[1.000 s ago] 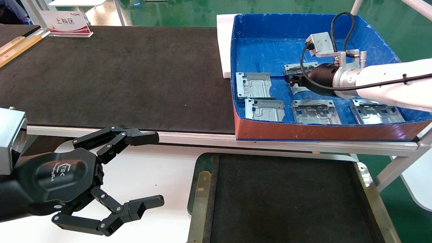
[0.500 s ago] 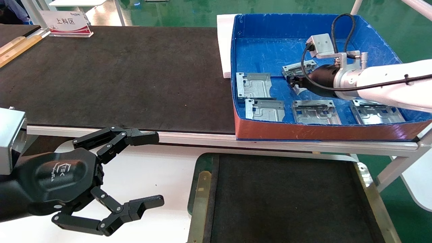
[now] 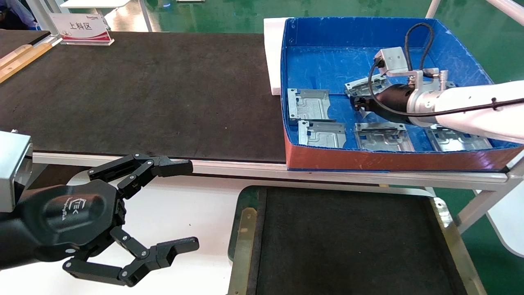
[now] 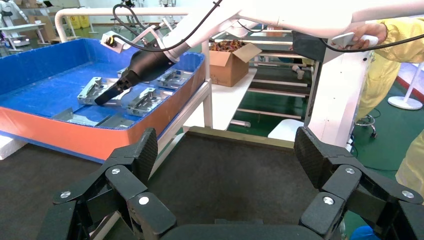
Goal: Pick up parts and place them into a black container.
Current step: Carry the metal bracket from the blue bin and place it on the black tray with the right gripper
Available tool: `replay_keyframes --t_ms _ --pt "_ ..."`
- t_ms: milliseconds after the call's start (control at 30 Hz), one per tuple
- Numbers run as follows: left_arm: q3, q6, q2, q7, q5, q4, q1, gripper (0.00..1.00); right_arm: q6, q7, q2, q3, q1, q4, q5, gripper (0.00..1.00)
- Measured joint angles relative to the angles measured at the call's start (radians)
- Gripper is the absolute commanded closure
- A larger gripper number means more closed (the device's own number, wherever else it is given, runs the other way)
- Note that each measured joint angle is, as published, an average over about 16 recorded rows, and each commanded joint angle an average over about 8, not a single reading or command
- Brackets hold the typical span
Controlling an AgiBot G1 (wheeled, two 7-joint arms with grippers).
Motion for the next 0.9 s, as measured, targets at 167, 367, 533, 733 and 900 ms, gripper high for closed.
replay_keyframes --t_ms 167,367,533,733,900 --pt "0.000 0.000 0.000 0.000 0.000 0.000 0.000 0.00 0.001 -0.019 0.009 0.005 -0.002 0.020 0.012 1.00" --pt "0.000 0.000 0.000 0.000 0.000 0.000 0.000 0.00 -0.014 -0.051 0.046 0.019 -0.008 0.092 0.046 1.00" --pt "0.000 0.000 0.000 0.000 0.000 0.000 0.000 0.00 -0.046 -0.081 0.099 0.037 -0.017 0.190 0.090 1.00" --pt "0.000 0.000 0.000 0.000 0.000 0.000 0.000 0.00 -0.113 -0.129 0.186 0.066 -0.032 0.346 0.176 1.00" --pt "0.000 0.000 0.000 0.000 0.000 0.000 0.000 0.00 -0.197 -0.184 0.271 0.098 -0.043 0.486 0.282 1.00"
